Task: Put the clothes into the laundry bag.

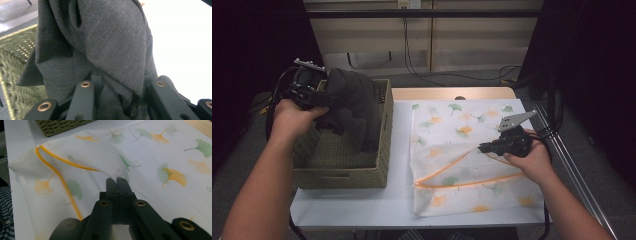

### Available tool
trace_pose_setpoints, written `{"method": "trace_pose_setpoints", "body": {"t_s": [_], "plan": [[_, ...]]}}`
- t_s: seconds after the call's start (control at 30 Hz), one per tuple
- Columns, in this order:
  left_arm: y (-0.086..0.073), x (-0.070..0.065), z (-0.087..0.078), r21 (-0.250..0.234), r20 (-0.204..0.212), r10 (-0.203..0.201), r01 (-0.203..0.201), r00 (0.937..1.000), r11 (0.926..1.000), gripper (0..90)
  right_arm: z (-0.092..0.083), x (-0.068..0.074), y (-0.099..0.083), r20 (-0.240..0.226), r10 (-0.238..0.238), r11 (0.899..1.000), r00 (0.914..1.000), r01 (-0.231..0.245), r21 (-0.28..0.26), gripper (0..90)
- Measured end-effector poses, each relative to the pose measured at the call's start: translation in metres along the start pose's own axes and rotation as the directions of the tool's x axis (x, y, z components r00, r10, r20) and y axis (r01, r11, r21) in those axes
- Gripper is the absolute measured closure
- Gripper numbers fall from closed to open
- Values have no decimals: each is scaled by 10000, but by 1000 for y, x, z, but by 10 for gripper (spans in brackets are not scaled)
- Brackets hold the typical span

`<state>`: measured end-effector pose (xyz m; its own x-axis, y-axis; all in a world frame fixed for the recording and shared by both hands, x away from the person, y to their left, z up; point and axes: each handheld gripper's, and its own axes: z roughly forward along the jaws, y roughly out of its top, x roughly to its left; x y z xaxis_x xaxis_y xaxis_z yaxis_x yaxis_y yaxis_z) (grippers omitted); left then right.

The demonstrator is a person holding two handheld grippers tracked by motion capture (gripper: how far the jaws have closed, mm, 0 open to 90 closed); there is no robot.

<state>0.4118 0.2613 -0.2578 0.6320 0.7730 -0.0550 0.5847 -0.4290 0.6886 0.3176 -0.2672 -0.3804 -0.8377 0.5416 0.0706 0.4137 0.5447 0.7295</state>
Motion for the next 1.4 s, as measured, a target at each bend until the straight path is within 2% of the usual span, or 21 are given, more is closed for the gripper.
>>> {"method": "trace_pose_setpoints", "body": {"t_s": [0.03, 0.17, 0.23, 0.4, 0.43, 0.57, 0.73, 0.8, 0.87, 0.9, 0.97, 1.1, 1.13, 1.17, 1.3, 1.4], "plan": [[1, -2, -3, -169, 7, -59, 59, 10000, 9998, 691, 0, 0, 0, 1, -8, 10000, 10000, 8, 0, 900], [5, -5, -15, -372, 21, 199, -198, 9998, 9991, 691, 1, 0, 0, 32, -19, 10000, 10000, 19, -10, 900], [7, -7, -20, -593, 20, 154, -152, 9999, 9981, 691, 1, 0, 0, 28, -9, 10000, 10000, 9, -20, 900], [12, -13, -32, -694, 165, 334, -322, 9993, 9971, 691, 2, 0, 0, 71, -23, 10000, 10000, 23, -16, 900], [13, -14, -35, -639, 212, 468, -453, 9987, 9969, 691, 2, 0, 0, 72, -33, 10000, 10000, 33, -20, 900], [15, -23, -42, -945, 280, 489, -461, 9984, 9945, 690, 2, 0, 1, 82, -39, 10000, 10000, 39, -36, 900], [21, -34, -49, -1094, 516, 998, -938, 9937, 9896, 691, 3, 0, 1, 146, -17, 10000, 9999, 18, -41, 900], [23, -38, -51, -1202, 623, 1085, -1005, 9921, 9877, 690, 3, 1, 2, 216, -26, 10000, 9998, 26, -16, 900], [25, -42, -53, -1234, 843, 1295, -1187, 9880, 9852, 690, 3, 0, 2, 154, -32, 10000, 9999, 33, -54, 900], [26, -45, -54, -1301, 893, 1270, -1149, 9879, 9848, 690, 2, 0, 2, 145, -38, 10000, 9999, 39, -67, 900], [27, -51, -55, -1342, 1083, 1505, -1356, 9827, 9816, 690, 2, 0, 2, 223, -44, 10000, 9997, 45, -75, 900], [30, -63, -55, -1358, 1472, 1644, -1447, 9753, 9801, 689, 2, 0, 3, 147, -34, 10000, 9999, 35, -92, 900], [31, -66, -55, -1374, 1651, 1755, -1535, 9705, 9786, 689, 2, 0, 3, 210, -24, 10000, 9998, 26, -92, 900], [31, -68, -55, -1432, 1633, 1754, -1526, 9709, 9779, 689, 1, 0, 3, 215, -10, 9999, 9998, 13, -104, 900], [31, -79, -56, -1539, 1812, 2044, -1776, 9620, 9720, 688, 0, 0, 5, 213, -42, 9999, 9998, 44, -131, 900], [30, -86, -56, -1538, 2051, 2244, -1950, 9527, 9687, 688, 0, -1, 5, 184, -13, 9998, 9998, 16, -184, 900]]}}
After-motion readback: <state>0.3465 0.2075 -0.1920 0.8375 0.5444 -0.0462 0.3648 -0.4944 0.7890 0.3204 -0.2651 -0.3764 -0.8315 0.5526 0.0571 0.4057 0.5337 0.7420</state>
